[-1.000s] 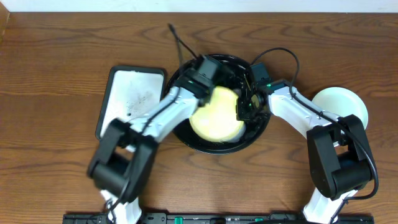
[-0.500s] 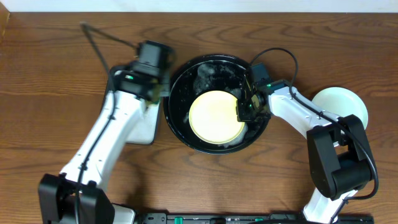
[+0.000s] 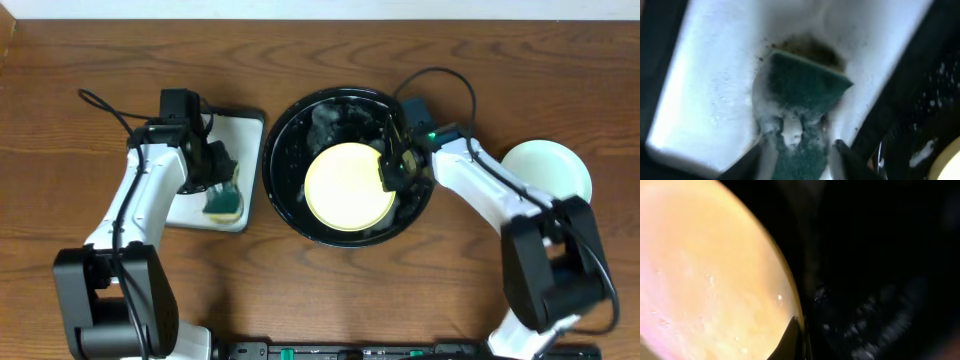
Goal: Clean dirty plates on tray and stack at the side
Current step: 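Return the sponge to the soapy white tray with the left gripper, then lift the yellow plate off the black tray with the right gripper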
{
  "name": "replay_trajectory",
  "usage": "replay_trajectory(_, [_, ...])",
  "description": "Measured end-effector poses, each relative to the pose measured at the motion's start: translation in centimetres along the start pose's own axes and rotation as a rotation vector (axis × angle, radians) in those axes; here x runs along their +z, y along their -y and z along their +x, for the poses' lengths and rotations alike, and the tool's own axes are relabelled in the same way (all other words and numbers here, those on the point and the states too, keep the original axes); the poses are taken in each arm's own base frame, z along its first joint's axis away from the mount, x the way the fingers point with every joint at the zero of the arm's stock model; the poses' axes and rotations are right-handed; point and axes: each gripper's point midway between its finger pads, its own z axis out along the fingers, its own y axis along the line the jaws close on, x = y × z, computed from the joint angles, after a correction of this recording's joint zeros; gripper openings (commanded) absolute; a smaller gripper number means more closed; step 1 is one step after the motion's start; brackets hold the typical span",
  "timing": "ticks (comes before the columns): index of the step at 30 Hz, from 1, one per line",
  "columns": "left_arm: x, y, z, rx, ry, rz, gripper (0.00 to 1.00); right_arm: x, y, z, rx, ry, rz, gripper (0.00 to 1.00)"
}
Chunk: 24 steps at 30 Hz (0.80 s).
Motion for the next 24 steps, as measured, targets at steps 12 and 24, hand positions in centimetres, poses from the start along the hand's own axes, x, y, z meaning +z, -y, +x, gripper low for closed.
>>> replay_trajectory(12, [0.0,0.3,0.1,-0.009,-0.006,0.017,0.80,-11.2,-1.9,-3.8,-0.276,0.382,0.387,0.01])
replay_trajectory(24, [0.0,0.3,0.1,-0.009,-0.006,0.018,0.80,-17.4,-4.0,-4.0,-0.545,0.534,0.838,0.01])
